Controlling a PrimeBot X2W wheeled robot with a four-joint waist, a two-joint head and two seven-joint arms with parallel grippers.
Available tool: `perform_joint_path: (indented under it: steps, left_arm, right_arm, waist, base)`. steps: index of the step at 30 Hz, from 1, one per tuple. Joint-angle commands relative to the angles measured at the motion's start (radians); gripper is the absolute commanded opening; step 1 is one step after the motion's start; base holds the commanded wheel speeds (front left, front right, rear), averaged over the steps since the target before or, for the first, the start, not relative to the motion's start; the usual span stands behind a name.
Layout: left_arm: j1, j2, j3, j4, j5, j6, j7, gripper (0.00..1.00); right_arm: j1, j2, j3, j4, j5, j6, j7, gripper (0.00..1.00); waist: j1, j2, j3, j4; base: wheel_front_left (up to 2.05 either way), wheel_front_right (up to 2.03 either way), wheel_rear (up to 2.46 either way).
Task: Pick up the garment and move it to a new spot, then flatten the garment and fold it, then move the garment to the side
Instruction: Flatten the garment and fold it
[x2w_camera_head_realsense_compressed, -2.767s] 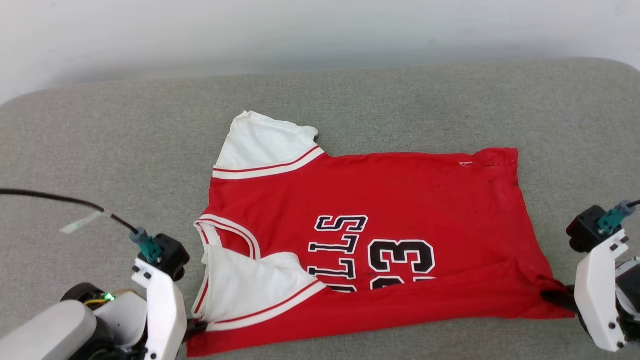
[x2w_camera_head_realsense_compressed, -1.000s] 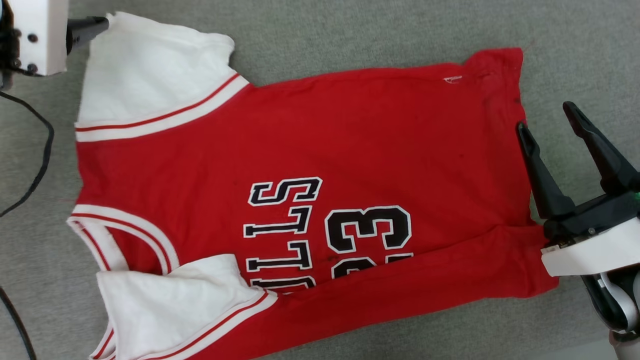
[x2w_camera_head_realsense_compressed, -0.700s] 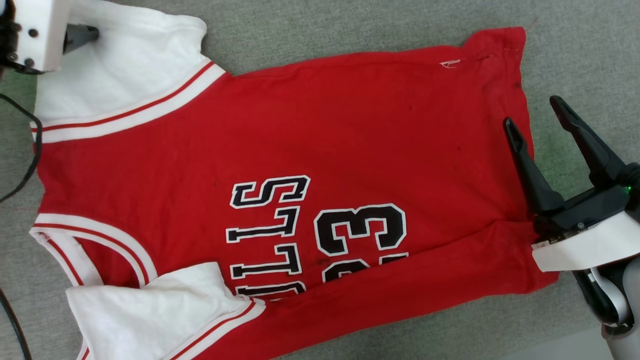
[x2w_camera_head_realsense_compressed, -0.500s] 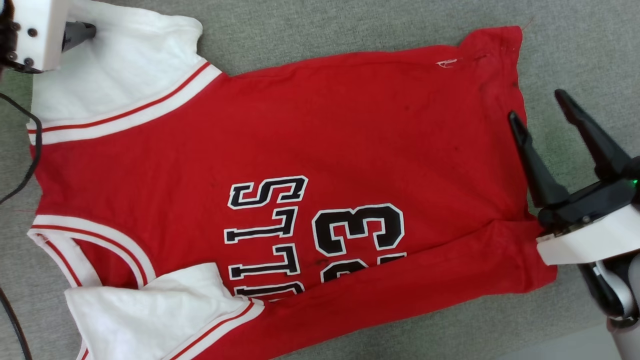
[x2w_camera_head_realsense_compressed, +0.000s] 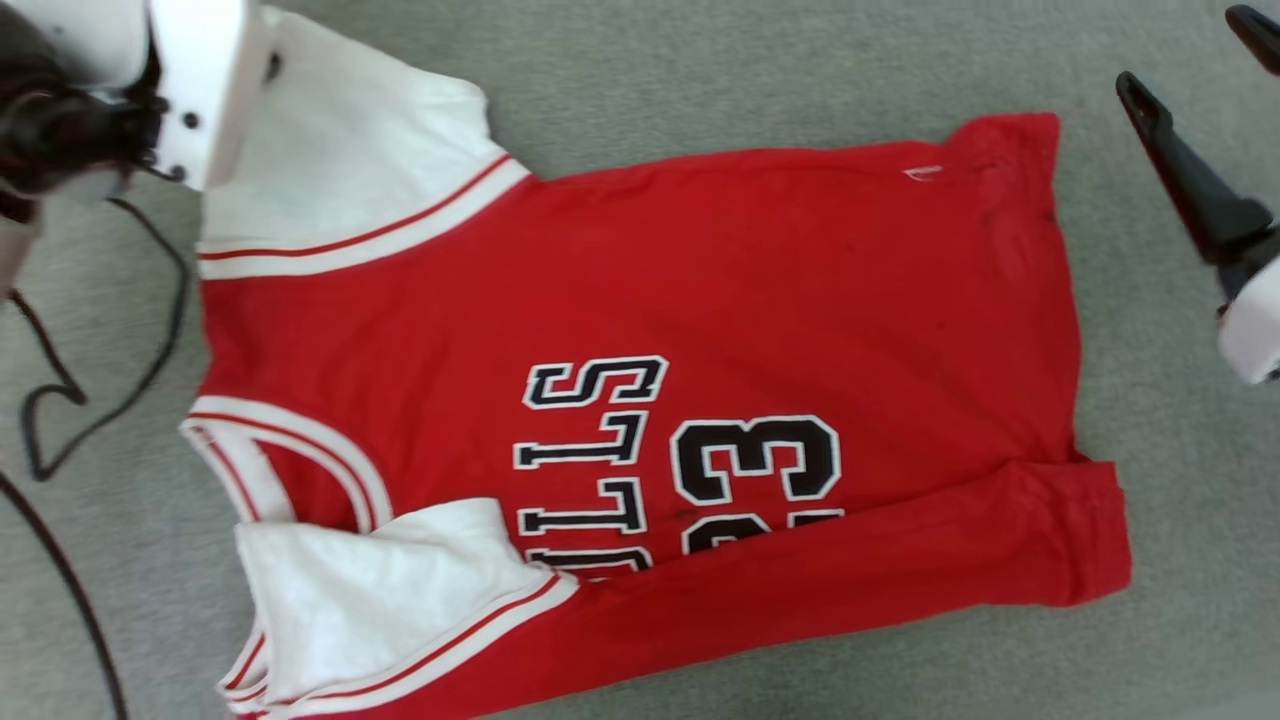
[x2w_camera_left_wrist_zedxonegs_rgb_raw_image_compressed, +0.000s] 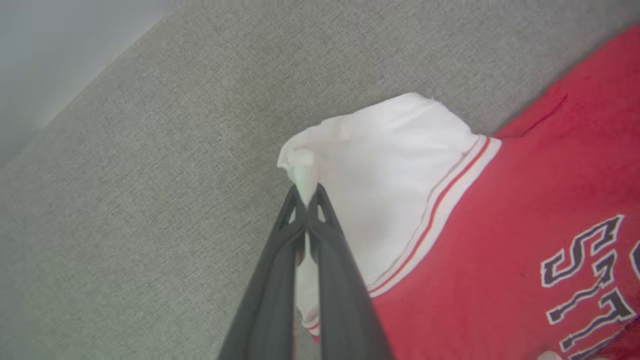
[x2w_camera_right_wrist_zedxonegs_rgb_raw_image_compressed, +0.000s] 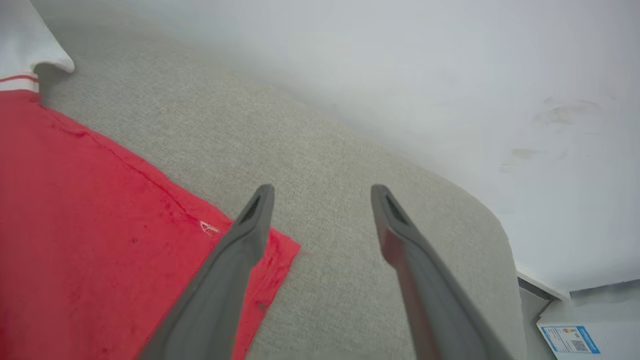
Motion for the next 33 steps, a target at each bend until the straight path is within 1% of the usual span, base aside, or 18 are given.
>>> perform_joint_path:
  steps: [1,4,7,9,12,15,19,23,27,28,29,33]
  left_arm:
    - [0.016,-0.009,-0.004,-0.014,0.001,-0.005,-0.011,0.00]
    - [0.019,-0.021,-0.016,-0.044,0.001,-0.011,-0.027,0.00]
    - [0.018,-0.031,-0.026,-0.071,0.005,-0.013,-0.041,0.00]
    - [0.017,-0.038,-0.030,-0.086,0.004,-0.016,-0.052,0.00]
    - [0.011,-0.046,-0.035,-0.104,0.004,-0.017,-0.067,0.00]
    - [-0.003,-0.053,-0.038,-0.118,0.004,-0.019,-0.081,0.00]
    - [-0.018,-0.058,-0.041,-0.138,0.011,-0.021,-0.108,0.00]
    - [-0.031,-0.053,-0.047,-0.159,0.013,-0.020,-0.125,0.00]
    - [-0.027,-0.050,-0.059,-0.168,0.013,-0.021,-0.136,0.00]
    - [-0.022,-0.047,-0.061,-0.167,0.011,-0.022,-0.140,0.00]
    - [-0.016,-0.045,-0.064,-0.164,0.008,-0.022,-0.145,0.00]
    - [0.013,-0.029,-0.072,-0.151,-0.001,-0.022,-0.175,0.00]
  right_arm:
    - [-0.039,-0.036,0.027,0.010,0.027,0.000,0.056,1.00]
    - [-0.123,-0.123,0.128,0.047,0.125,0.000,0.256,1.00]
    - [-0.213,-0.180,0.212,0.084,0.226,0.000,0.433,1.00]
    - [-0.264,-0.195,0.258,0.123,0.291,0.000,0.535,1.00]
    - [-0.340,-0.186,0.298,0.189,0.343,0.000,0.638,1.00]
    - [-0.394,-0.158,0.328,0.259,0.355,0.000,0.692,1.00]
    - [-0.431,-0.114,0.365,0.331,0.366,0.000,0.721,1.00]
    - [-0.394,-0.127,0.447,0.369,0.373,0.000,0.749,1.00]
    - [-0.343,-0.128,0.493,0.409,0.403,0.000,0.710,1.00]
    - [-0.343,-0.128,0.495,0.415,0.402,0.000,0.689,0.36]
    - [-0.345,-0.130,0.495,0.423,0.401,0.000,0.671,0.00]
    - [-0.370,-0.134,0.483,0.442,0.408,-0.001,0.585,0.00]
  waist:
    - [-0.0001,-0.0001,-0.019,0.029]
    - [-0.0001,-0.0001,-0.023,0.057]
    - [-0.0001,-0.0001,-0.018,0.083]
    - [-0.0001,-0.0001,-0.010,0.098]
    - [-0.0001,-0.0001,0.004,0.120]
    - [-0.0001,-0.0001,0.022,0.140]
    - [-0.0001,-0.0001,0.045,0.164]
    - [-0.0001,-0.0001,0.058,0.180]
    - [-0.0001,-0.0001,0.060,0.186]
    - [-0.0001,-0.0001,0.057,0.184]
    - [-0.0001,-0.0001,0.051,0.181]
    - [-0.0001,-0.0001,0.011,0.170]
  base:
    - [0.00,0.00,0.00]
    - [0.00,0.00,0.00]
    - [0.00,0.00,0.00]
    - [0.00,0.00,0.00]
    - [0.00,0.00,0.00]
    - [0.00,0.00,0.00]
    - [0.00,0.00,0.00]
    - [0.00,0.00,0.00]
    - [0.00,0.00,0.00]
    - [0.00,0.00,0.00]
    - [0.00,0.00,0.00]
    - [0.00,0.00,0.00]
